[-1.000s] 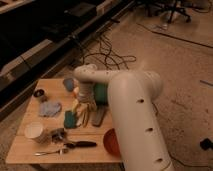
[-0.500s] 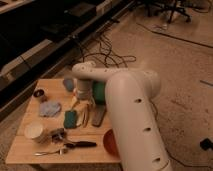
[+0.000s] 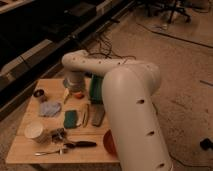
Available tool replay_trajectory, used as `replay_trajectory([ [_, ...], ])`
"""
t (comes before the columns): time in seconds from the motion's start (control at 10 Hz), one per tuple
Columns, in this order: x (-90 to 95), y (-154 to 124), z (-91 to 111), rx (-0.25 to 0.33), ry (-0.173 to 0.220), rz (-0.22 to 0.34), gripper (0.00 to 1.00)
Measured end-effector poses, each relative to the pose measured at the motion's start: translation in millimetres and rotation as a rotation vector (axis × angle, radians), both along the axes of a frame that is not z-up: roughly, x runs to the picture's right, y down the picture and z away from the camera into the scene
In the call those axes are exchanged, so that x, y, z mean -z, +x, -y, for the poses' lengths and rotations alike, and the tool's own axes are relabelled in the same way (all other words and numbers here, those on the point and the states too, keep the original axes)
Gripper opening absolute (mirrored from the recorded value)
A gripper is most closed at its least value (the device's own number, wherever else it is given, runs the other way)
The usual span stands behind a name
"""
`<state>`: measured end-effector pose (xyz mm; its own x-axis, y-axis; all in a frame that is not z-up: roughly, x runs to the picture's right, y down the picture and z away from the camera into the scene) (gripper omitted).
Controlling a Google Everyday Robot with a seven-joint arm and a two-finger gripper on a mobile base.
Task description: Place towel in plastic cup
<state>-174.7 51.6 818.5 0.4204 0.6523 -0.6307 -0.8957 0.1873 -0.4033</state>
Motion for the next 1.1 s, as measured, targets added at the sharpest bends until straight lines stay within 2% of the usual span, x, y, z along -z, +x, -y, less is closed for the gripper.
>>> replay_trajectory([
  [0.2, 10.4, -11, 6, 0.011, 0.043, 0.010, 0.80],
  [0.4, 10.1, -17, 15, 0.019, 0.093, 0.012, 0.80],
  [0.6, 6.1, -38, 25, 0.060, 0.175, 0.054, 0.80],
  [0.8, 1.2, -49, 32, 0.091, 0.207, 0.107, 0.80],
  [1.1, -9.1, -68, 38, 0.129, 0.206, 0.193, 0.80],
])
